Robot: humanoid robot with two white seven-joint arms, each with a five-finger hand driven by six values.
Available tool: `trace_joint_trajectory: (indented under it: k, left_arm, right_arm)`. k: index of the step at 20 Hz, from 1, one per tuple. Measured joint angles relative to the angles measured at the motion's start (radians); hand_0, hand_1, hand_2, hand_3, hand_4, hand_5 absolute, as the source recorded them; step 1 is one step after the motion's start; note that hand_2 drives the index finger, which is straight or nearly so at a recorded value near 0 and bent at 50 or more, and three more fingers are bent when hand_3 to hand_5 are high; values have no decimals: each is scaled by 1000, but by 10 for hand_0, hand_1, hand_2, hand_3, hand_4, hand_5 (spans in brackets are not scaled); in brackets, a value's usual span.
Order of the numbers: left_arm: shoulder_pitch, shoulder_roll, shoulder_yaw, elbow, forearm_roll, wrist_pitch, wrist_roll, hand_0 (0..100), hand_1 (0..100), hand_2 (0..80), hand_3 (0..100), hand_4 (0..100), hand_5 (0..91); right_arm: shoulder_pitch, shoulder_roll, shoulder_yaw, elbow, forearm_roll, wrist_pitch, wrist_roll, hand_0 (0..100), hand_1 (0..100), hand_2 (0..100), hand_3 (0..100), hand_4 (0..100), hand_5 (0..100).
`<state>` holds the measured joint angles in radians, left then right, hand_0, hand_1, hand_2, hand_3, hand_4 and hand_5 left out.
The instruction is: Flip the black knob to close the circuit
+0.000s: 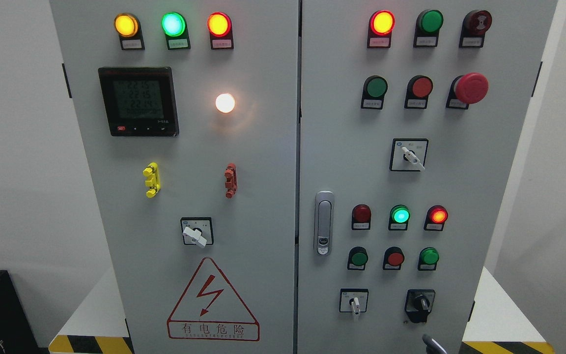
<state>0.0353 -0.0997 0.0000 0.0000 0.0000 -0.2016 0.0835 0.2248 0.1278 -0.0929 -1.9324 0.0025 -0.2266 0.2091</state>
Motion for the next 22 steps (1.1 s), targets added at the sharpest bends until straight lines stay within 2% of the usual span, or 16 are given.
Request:
trace_joint_trajectory:
  k: [22]
  left_arm:
    - [0,0,0,0,0,4,0,0,0,0,0,0,0]
  right_arm:
    - [31,-1,18,-9,-2,0,-1,0,65,0,0,0,0]
